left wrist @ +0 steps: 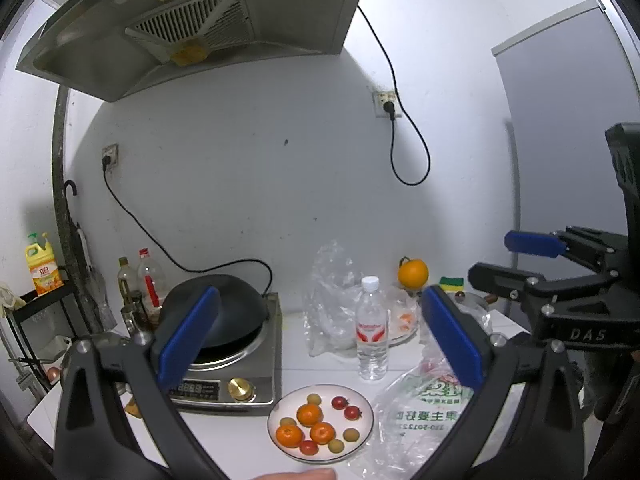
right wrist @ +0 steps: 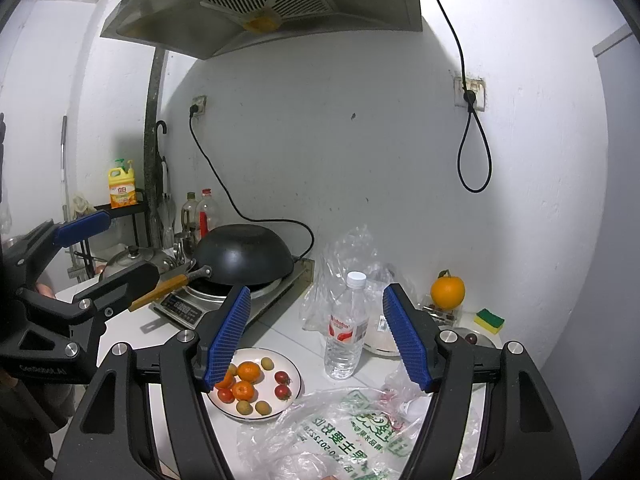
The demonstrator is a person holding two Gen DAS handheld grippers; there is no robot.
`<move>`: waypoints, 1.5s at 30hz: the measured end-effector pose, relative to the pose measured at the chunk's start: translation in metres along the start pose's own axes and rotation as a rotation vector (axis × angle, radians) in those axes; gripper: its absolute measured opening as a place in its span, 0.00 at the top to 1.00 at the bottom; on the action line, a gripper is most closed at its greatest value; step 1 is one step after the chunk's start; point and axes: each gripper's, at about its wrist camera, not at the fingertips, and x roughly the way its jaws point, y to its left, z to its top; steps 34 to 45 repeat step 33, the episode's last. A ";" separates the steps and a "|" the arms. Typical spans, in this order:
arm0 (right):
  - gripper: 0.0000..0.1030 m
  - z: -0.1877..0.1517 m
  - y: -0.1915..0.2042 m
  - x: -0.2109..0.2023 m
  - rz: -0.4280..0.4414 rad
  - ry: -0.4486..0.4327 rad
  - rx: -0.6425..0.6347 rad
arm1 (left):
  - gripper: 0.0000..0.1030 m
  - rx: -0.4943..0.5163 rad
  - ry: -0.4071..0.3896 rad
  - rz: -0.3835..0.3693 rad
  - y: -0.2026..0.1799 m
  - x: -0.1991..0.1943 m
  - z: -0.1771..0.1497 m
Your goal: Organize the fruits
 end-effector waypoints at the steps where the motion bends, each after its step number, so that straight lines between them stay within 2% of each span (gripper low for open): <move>1: 0.30 0.000 0.000 0.000 0.000 0.000 0.000 | 0.01 0.002 0.001 0.001 -0.001 0.001 0.000; 18: 0.30 0.000 0.000 0.001 -0.001 0.003 0.001 | 0.01 0.002 0.004 -0.003 0.000 0.006 -0.002; 33: 0.30 0.000 0.012 0.025 0.026 0.034 -0.018 | 0.01 -0.047 0.025 -0.026 0.007 0.016 -0.008; 45: 0.30 0.000 0.012 0.025 0.026 0.034 -0.018 | 0.01 -0.047 0.025 -0.026 0.007 0.016 -0.008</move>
